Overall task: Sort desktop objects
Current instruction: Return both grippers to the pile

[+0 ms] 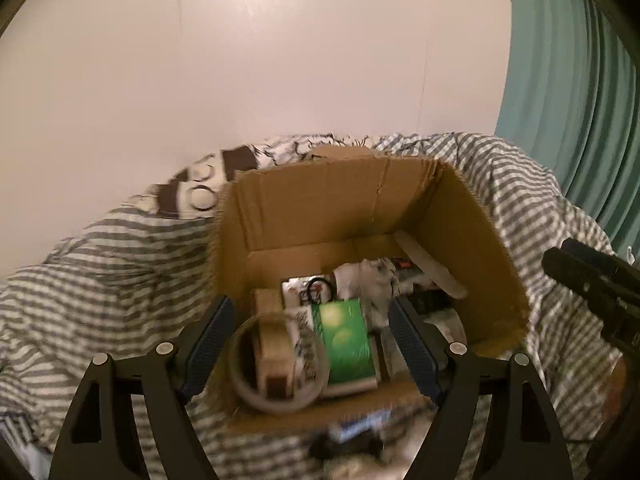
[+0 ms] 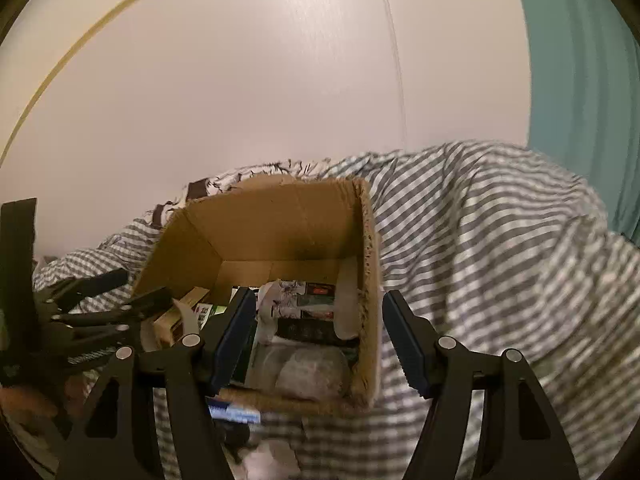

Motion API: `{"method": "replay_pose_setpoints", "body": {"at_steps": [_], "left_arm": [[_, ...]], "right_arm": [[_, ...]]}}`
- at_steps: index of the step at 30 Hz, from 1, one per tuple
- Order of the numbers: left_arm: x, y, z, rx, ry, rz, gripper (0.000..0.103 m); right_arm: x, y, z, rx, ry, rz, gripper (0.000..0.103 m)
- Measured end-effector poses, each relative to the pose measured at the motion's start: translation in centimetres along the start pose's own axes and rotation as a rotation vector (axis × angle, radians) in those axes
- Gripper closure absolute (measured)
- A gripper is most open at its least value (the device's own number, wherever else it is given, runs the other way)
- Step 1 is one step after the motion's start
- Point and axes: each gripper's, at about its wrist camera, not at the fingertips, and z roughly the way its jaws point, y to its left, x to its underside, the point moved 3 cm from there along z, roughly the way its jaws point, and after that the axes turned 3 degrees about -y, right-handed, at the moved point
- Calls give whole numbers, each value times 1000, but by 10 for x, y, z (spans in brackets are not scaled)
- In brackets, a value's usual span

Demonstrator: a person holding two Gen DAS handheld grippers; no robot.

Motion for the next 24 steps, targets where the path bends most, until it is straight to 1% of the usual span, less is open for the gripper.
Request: {"method": "replay_pose_setpoints", "body": {"at_steps": [1,4,6,9,11,13,15,17,18,21,23,24], "left_arm": [[1,-1,-8,-6,-8,1,20],[8,0,-44,-15,-33,-17,14],[14,-2,-65,0,-46,-36,14],[33,-7,-86,10,-44,-56,12],[48,-12,-90,14,-31,-59,11],[69,-14,-90,10,-9,-63,11],[96,-16,-85,13,29,-75,11],[119,-18,-77,19,63,-94,11],[138,-19,-69,25,93,-114,11],[180,-26,-48,46,167,-145,11],[208,-31,-33,57,222,-178,11],[220,-33,-25,61,256,-193,11]], "right_arm": [[-1,2,-12,-4,-6,-3,37],[-4,10,-47,0,-28,-30,37],[-6,16,-68,5,-41,-55,37],[-2,23,-93,1,-47,-74,37],[9,25,-105,-1,-37,-75,37],[25,26,-110,3,-22,-75,37],[44,26,-111,12,-9,-80,37],[67,23,-106,27,9,-76,37],[83,21,-100,26,22,-65,37],[119,13,-85,16,59,-19,37],[145,8,-68,1,110,22,37],[156,7,-57,-10,155,34,37]]}}
